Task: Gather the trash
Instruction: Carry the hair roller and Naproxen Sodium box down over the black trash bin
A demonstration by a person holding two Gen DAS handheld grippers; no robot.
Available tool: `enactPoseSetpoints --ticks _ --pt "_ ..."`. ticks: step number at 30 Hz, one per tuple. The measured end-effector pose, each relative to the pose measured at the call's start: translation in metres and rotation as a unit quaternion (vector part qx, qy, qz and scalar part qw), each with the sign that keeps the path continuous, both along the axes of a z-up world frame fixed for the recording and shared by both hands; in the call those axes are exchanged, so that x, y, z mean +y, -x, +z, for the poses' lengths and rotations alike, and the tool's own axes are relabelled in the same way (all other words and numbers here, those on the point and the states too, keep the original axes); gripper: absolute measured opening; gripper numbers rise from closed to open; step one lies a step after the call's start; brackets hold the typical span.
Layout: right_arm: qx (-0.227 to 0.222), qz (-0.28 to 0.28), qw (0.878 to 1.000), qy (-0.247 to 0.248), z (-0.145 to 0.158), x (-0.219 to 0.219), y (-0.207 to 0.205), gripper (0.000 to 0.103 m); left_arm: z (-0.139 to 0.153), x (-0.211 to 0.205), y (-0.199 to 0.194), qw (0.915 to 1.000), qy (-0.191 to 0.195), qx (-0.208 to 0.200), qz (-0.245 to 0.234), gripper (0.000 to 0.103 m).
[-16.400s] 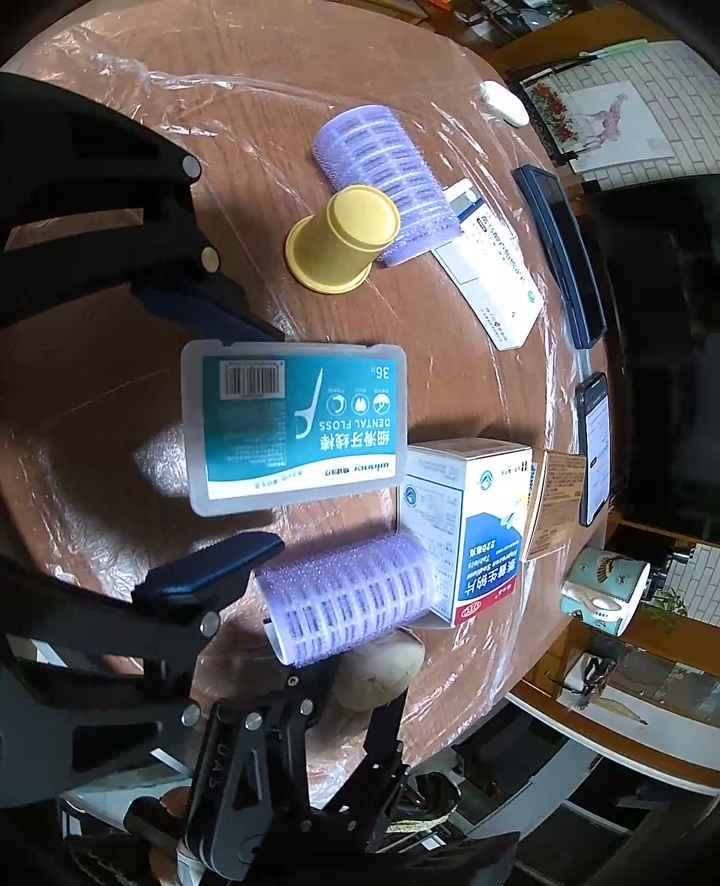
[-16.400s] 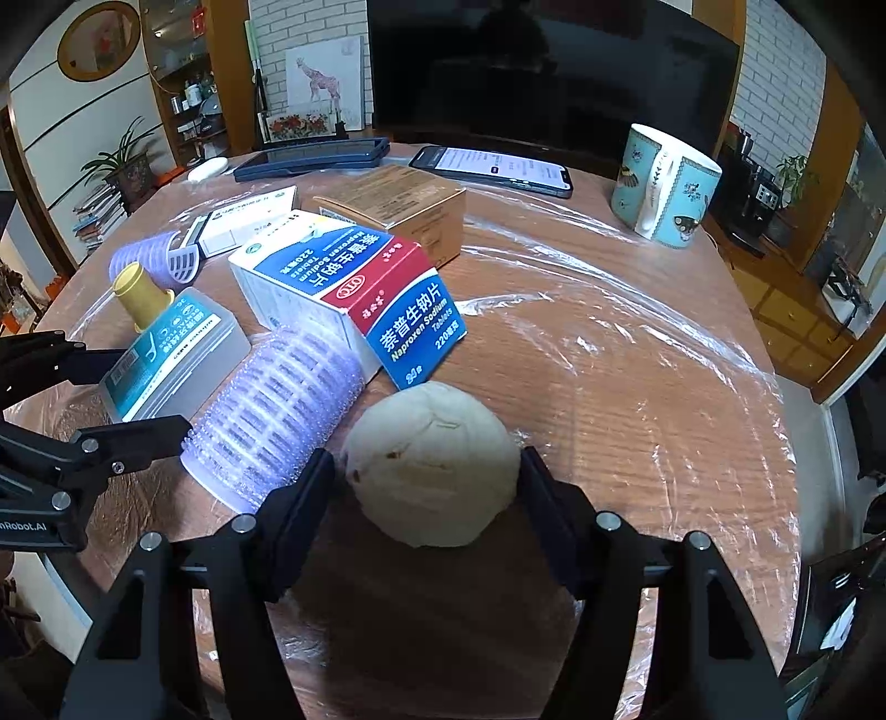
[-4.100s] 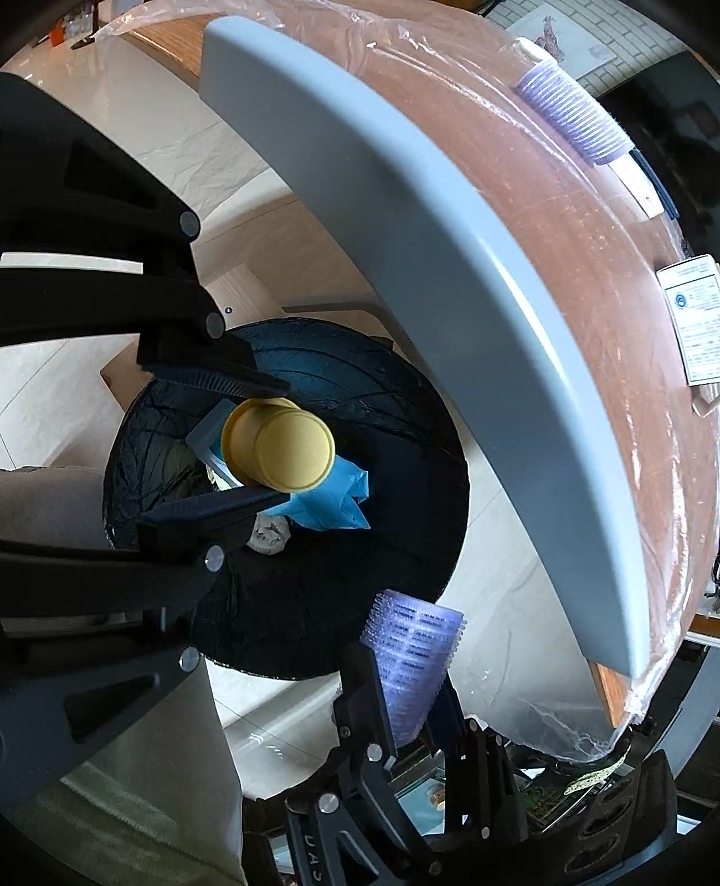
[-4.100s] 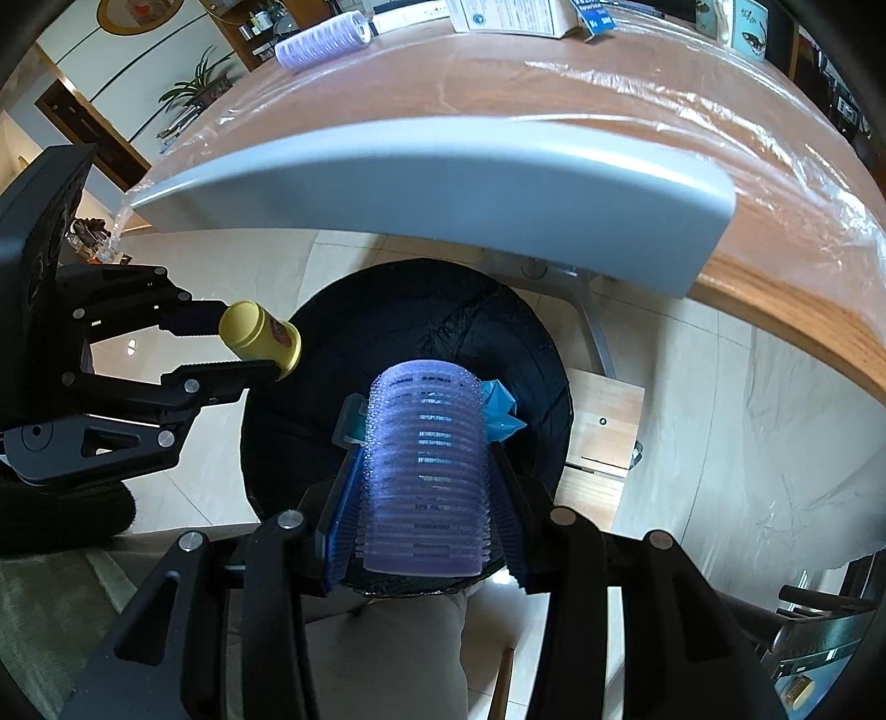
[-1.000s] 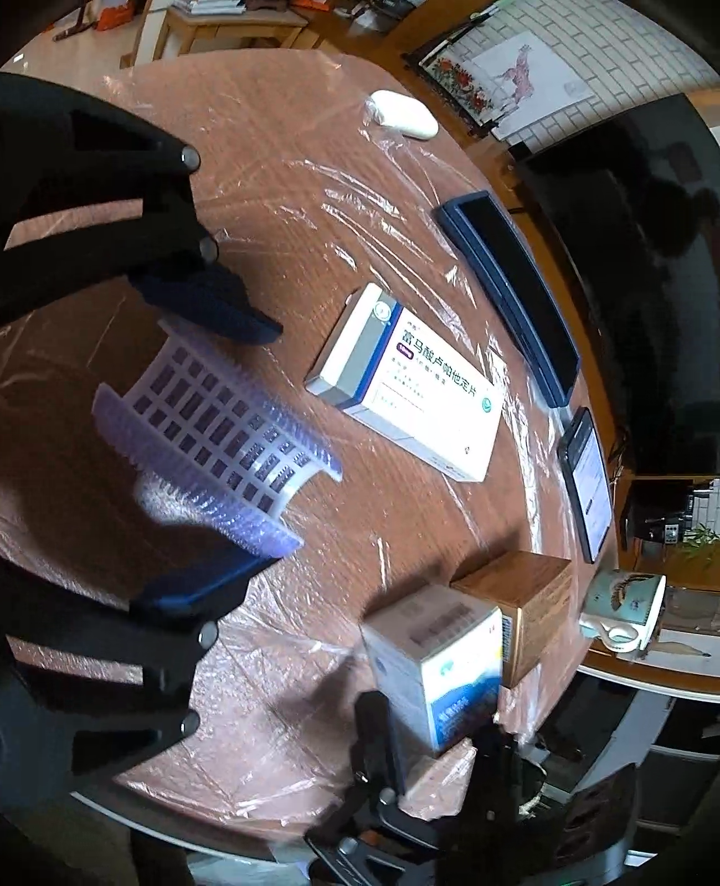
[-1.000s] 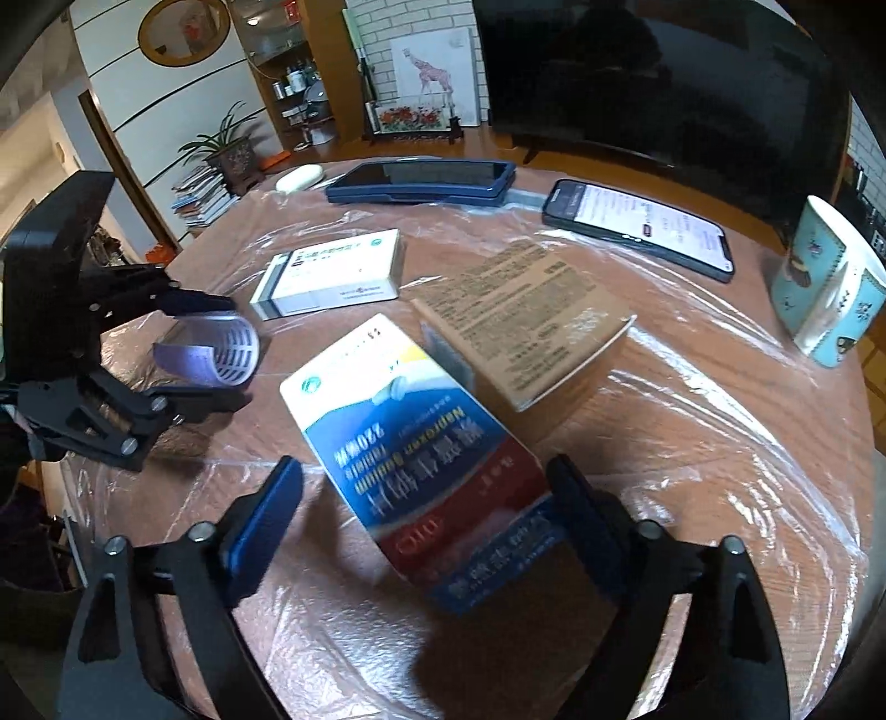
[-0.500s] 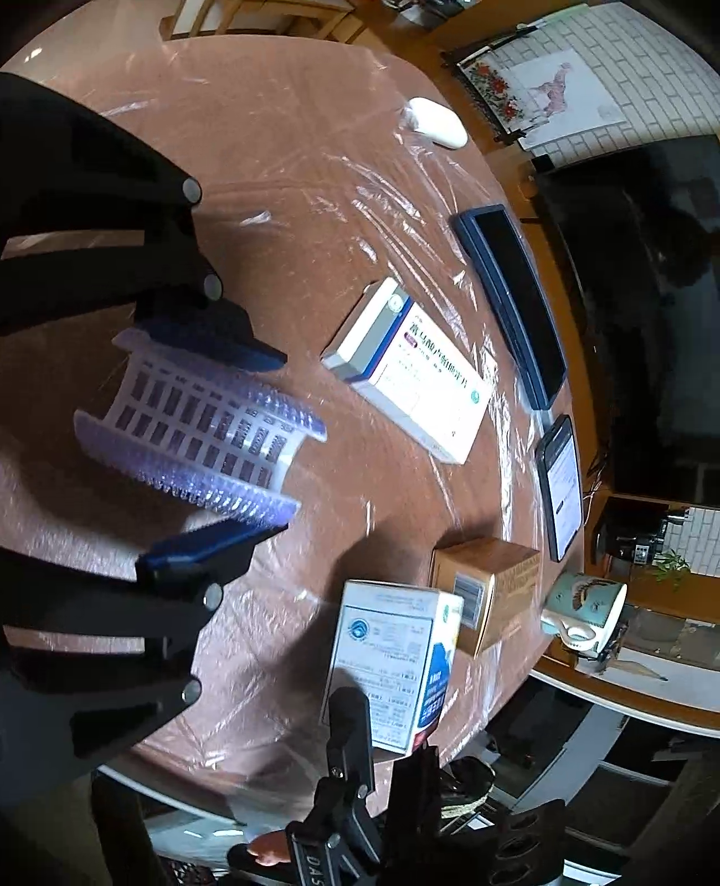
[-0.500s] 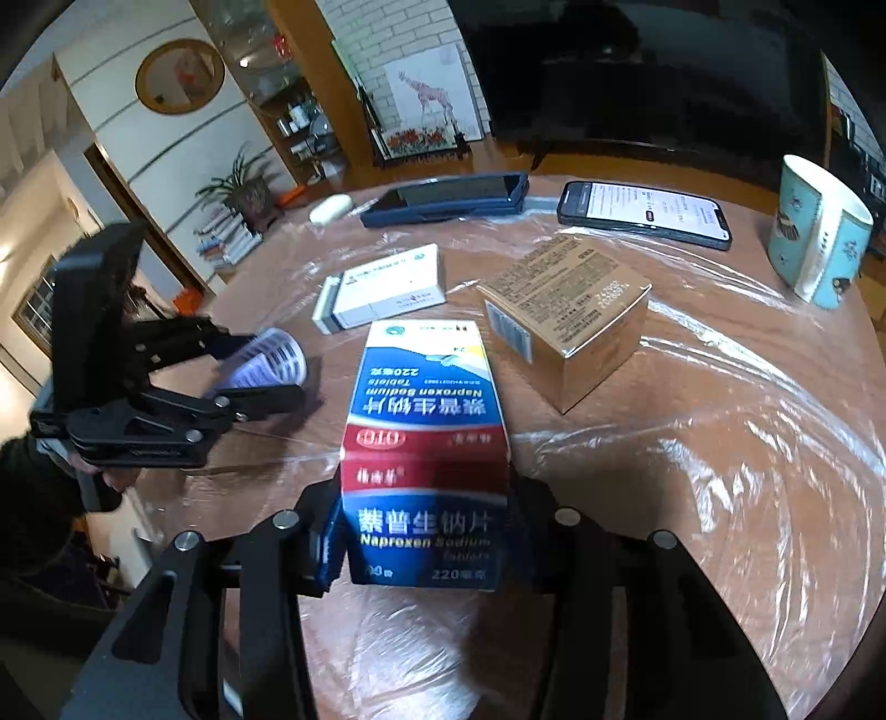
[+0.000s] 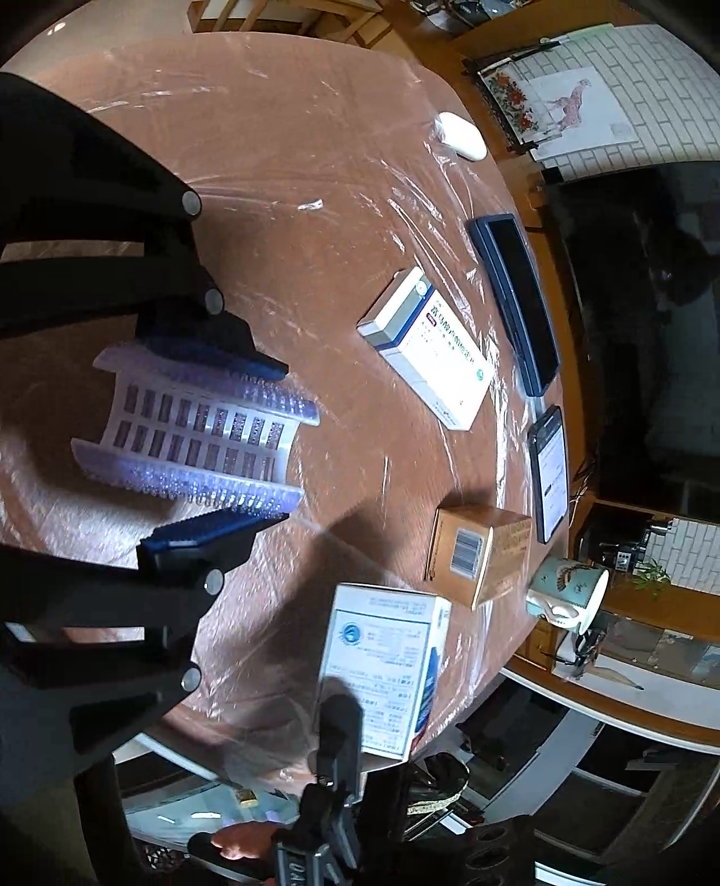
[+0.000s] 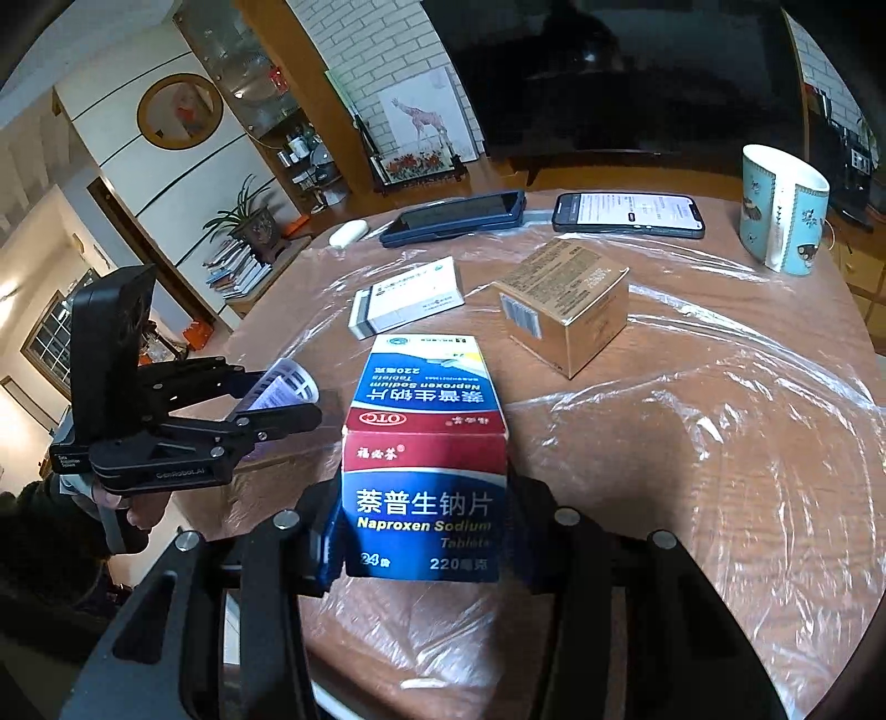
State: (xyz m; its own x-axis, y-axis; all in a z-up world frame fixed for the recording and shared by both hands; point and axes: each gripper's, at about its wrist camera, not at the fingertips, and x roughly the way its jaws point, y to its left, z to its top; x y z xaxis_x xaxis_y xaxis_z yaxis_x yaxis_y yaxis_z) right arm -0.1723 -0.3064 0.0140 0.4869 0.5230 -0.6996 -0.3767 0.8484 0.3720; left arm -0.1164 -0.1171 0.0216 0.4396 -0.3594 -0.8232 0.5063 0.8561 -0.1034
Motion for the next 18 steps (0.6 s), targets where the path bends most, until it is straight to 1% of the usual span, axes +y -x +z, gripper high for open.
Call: enactPoseSetpoints --ticks 9,18 --pt "0.004 -0.001 1.000 -0.001 0.001 0.000 0.033 0.045 0.004 -0.004 0.025 0.9999 0.003 0.000 0.011 0.046" --pt "0.002 0.003 1.000 -0.008 0.004 -0.006 0.059 0.045 0.009 -0.015 0.051 1.0000 0.001 -0.002 0.007 0.046"
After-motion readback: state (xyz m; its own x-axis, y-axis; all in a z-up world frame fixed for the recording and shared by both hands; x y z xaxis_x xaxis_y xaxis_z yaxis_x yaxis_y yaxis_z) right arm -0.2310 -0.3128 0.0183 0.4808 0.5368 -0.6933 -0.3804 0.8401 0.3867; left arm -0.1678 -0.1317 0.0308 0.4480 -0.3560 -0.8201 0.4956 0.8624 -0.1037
